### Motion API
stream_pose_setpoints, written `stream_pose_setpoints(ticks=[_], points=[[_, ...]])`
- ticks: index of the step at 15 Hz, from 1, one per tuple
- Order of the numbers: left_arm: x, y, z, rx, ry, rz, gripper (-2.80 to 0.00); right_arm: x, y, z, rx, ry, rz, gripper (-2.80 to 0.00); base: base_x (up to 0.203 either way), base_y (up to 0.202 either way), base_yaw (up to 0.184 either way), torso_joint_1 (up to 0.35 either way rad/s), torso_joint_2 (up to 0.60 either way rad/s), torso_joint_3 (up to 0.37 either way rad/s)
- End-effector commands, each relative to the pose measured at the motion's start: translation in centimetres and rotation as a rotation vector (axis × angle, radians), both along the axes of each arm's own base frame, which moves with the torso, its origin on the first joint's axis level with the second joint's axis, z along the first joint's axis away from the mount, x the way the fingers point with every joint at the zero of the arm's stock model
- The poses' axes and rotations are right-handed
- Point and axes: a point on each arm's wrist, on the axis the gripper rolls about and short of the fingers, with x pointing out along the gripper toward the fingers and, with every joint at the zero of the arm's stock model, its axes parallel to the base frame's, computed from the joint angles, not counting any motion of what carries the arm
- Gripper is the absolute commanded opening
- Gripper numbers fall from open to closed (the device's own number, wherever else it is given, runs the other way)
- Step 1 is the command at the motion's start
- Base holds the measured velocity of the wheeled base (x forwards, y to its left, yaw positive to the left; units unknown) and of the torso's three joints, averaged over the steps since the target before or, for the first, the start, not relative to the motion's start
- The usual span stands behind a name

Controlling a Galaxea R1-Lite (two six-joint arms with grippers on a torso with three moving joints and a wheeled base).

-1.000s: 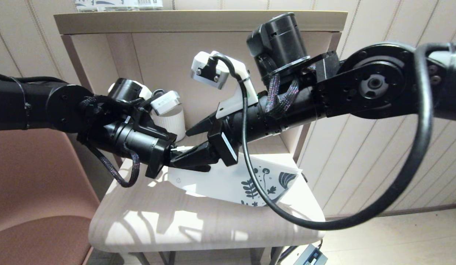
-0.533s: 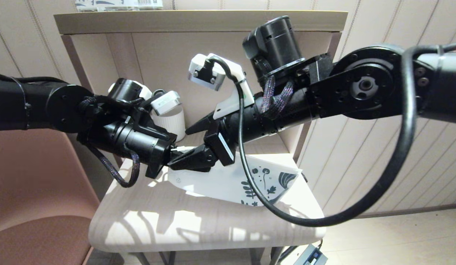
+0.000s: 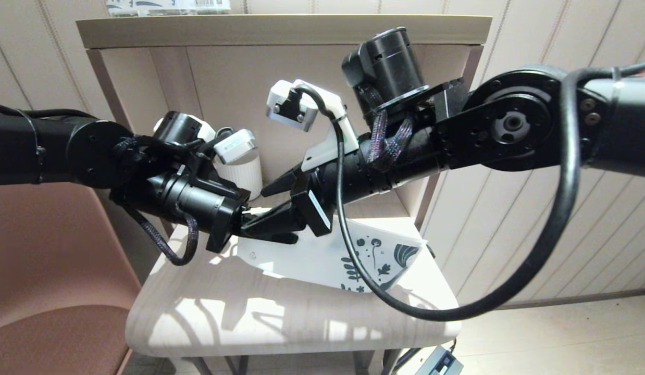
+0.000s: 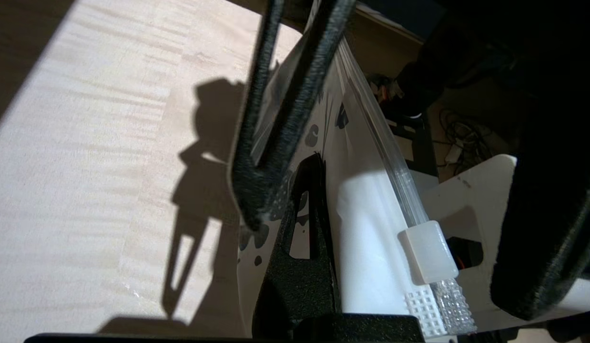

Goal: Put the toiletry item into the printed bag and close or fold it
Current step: Close the strorage bag and place it on the desk

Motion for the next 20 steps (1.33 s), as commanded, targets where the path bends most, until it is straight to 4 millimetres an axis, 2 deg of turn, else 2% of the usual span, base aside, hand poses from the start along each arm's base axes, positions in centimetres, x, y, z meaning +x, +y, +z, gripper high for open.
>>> stream_pose_setpoints(ticks=[1,13,20], points=[[-0.1,0.0,0.0,-0.004,0.000,-0.005,-2.80,0.0,0.0,-0.1,-0.002,0.000,0.005,-2.80,0.000,0.000,0.000,0.000,0.00,0.000],[-0.1,0.1,0.1,-0.006,-0.001,-0.006,-2.80,0.1,-0.1,0.0,0.002,-0.005,0.001,-2.80,0.000,0.000,0.000,0.000,0.00,0.000],[-0.1,0.0,0.0,-0.005,-0.002,-0.006,-2.80,0.4,-3.0,-0.1,-0.016,0.013,-0.056,-2.80,0.000,0.000,0.000,0.000,0.00,0.000]])
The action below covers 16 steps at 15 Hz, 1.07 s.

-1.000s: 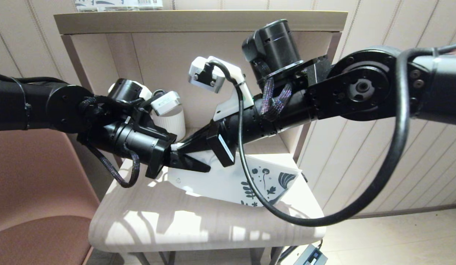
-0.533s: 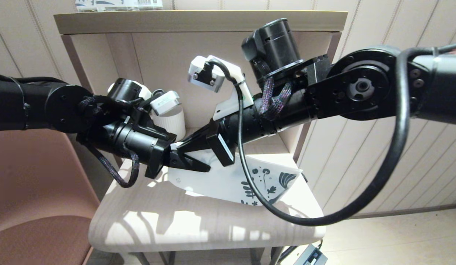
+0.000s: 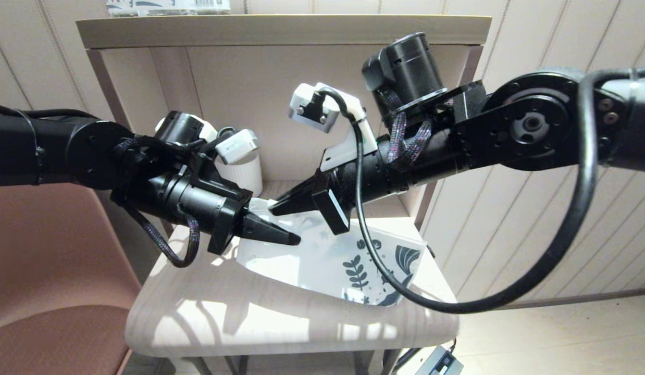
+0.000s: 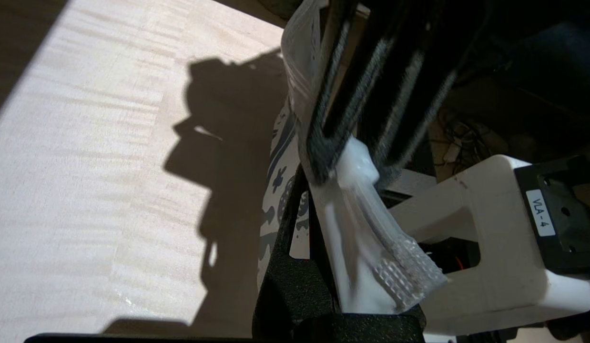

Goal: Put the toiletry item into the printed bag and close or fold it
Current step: Close the strorage bag and place it on the desk

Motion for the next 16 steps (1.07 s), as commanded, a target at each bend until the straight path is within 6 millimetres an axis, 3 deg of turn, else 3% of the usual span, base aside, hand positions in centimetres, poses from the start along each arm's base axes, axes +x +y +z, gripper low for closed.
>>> stream_pose_setpoints(ticks=[1,9,16], points=[[-0.1,0.0,0.0,-0.004,0.004,-0.005,-2.80,-0.4,-0.9,0.3,0.000,0.000,-0.007,-2.80,0.000,0.000,0.000,0.000,0.00,0.000],[-0.3,0.2,0.4,-0.011,-0.013,-0.008,-2.80,-0.7,-3.2,-1.2,-0.009,0.017,-0.050,-2.80,0.000,0.000,0.000,0.000,0.00,0.000],[-0.4,0.3,0.7,-0.015,-0.022,-0.004,-2.80,-1.3,-5.8,-1.2,-0.012,0.021,-0.101,-2.80,0.000,0.000,0.000,0.000,0.00,0.000]])
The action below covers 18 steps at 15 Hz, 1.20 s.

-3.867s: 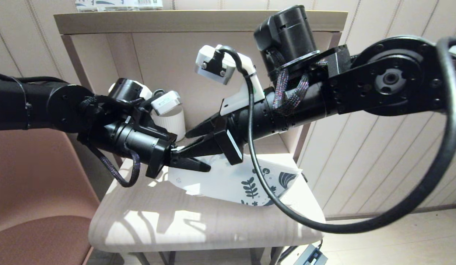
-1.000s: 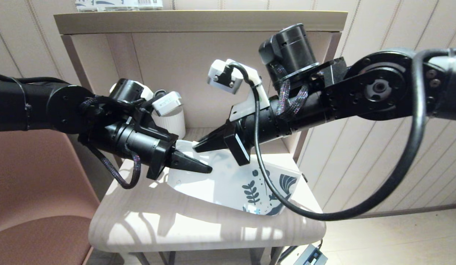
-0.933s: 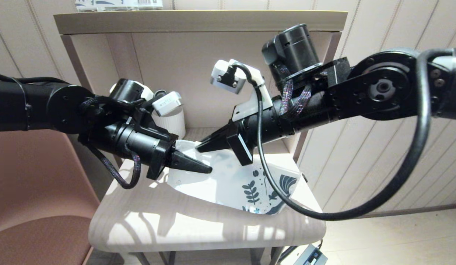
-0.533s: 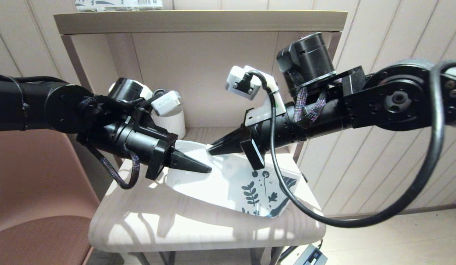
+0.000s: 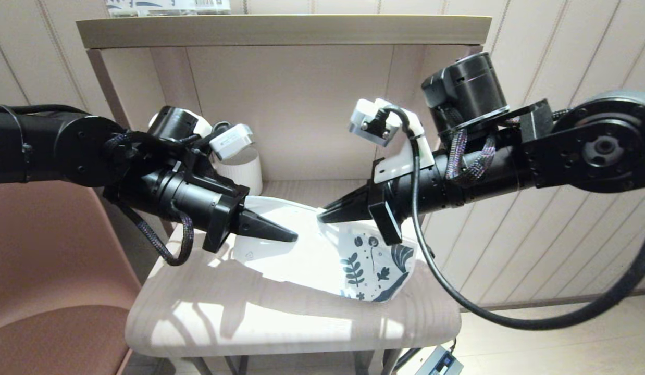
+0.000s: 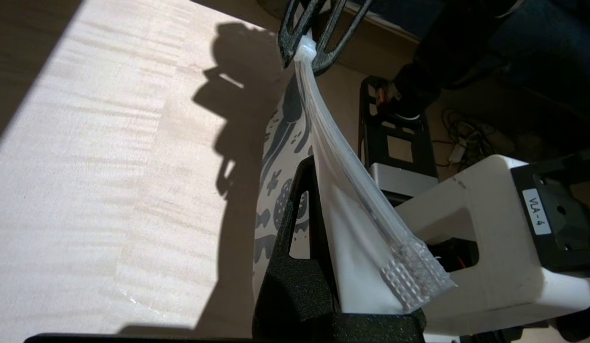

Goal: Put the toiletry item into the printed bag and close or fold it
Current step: Close the strorage bag and place it on the desk

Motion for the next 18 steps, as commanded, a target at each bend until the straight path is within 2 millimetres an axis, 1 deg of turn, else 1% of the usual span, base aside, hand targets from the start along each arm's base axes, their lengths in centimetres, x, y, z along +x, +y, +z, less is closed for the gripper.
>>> stream_pose_setpoints(ticks=[1,4,7,9,10,12,18], points=[[-0.1,0.0,0.1,-0.004,0.001,-0.005,-2.80,-0.5,-1.1,0.3,0.002,-0.006,-0.014,-2.80,0.000,0.000,0.000,0.000,0.00,0.000],[-0.1,0.0,0.1,-0.004,0.001,-0.005,-2.80,-1.0,-3.0,-0.3,-0.005,0.008,-0.046,-2.80,0.000,0.000,0.000,0.000,0.00,0.000],[0.0,0.3,0.1,-0.004,-0.001,0.003,-2.80,-1.3,-4.9,-1.3,0.001,0.023,-0.077,-2.80,0.000,0.000,0.000,0.000,0.00,0.000],[-0.1,0.4,0.3,-0.006,-0.007,0.007,-2.80,-1.7,-6.5,-1.6,0.008,0.027,-0.106,-2.80,0.000,0.000,0.000,0.000,0.00,0.000],[-0.1,0.4,0.3,-0.007,-0.008,0.006,-2.80,-1.7,-6.9,-1.7,0.011,0.031,-0.110,-2.80,0.000,0.000,0.000,0.000,0.00,0.000],[-0.2,0.6,0.5,-0.008,-0.012,0.010,-2.80,-1.9,-8.3,-2.2,0.011,0.051,-0.140,-2.80,0.000,0.000,0.000,0.000,0.00,0.000],[-0.2,0.5,0.4,-0.007,-0.011,0.010,-2.80,-2.3,-10.3,-3.2,0.016,0.060,-0.185,-2.80,0.000,0.000,0.000,0.000,0.00,0.000]])
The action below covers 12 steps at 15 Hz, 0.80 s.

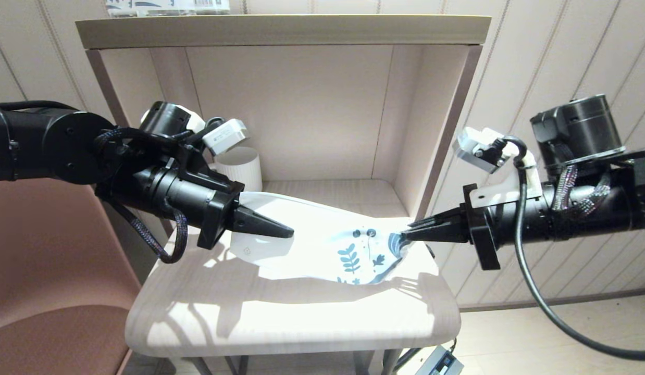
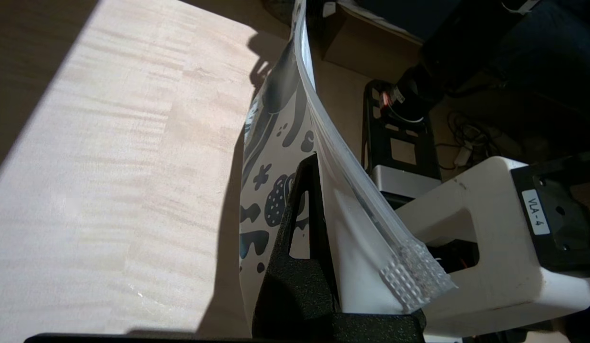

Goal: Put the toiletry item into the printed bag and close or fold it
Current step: Close the strorage bag and place it on the desk

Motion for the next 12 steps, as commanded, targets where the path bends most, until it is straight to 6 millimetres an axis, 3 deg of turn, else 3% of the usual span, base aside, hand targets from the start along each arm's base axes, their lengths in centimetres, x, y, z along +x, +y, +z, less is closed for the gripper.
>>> stream_pose_setpoints(ticks=[1,4,12], points=[[0.02,-0.02,-0.09,-0.002,0.004,-0.005,-2.80,-0.23,-0.71,-0.14,0.004,0.004,-0.009,-2.80,0.000,0.000,0.000,0.000,0.00,0.000],[0.16,-0.11,-0.24,-0.001,0.007,-0.006,-2.80,-0.51,-1.48,-0.49,0.008,0.014,-0.018,-2.80,0.000,0.000,0.000,0.000,0.00,0.000],[0.21,-0.14,-0.40,-0.001,0.010,-0.008,-2.80,0.23,-0.87,-0.26,0.020,-0.012,0.000,-2.80,0.000,0.000,0.000,0.000,0.00,0.000]])
